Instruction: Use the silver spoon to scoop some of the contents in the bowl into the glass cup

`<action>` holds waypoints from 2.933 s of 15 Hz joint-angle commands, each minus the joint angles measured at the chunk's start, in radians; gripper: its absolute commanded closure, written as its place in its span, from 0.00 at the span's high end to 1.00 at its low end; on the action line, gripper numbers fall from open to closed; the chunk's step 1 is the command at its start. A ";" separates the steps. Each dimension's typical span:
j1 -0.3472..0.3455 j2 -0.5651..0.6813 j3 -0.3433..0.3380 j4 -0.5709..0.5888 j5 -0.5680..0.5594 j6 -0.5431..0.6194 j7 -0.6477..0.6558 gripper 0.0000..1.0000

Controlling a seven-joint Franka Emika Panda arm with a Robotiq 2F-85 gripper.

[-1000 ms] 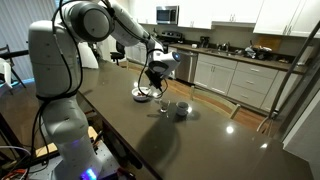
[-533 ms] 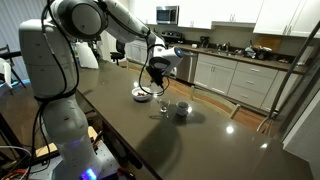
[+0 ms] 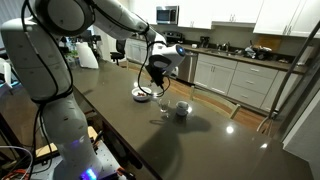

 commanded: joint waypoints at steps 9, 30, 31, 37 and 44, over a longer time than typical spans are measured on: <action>-0.041 -0.054 -0.055 -0.067 -0.050 -0.022 -0.003 0.04; -0.118 -0.025 -0.137 -0.045 -0.090 -0.013 0.002 0.04; -0.118 -0.025 -0.137 -0.047 -0.094 -0.007 0.007 0.04; -0.109 -0.026 -0.127 -0.053 -0.152 0.030 0.024 0.04; -0.104 -0.027 -0.117 -0.056 -0.181 0.059 0.025 0.04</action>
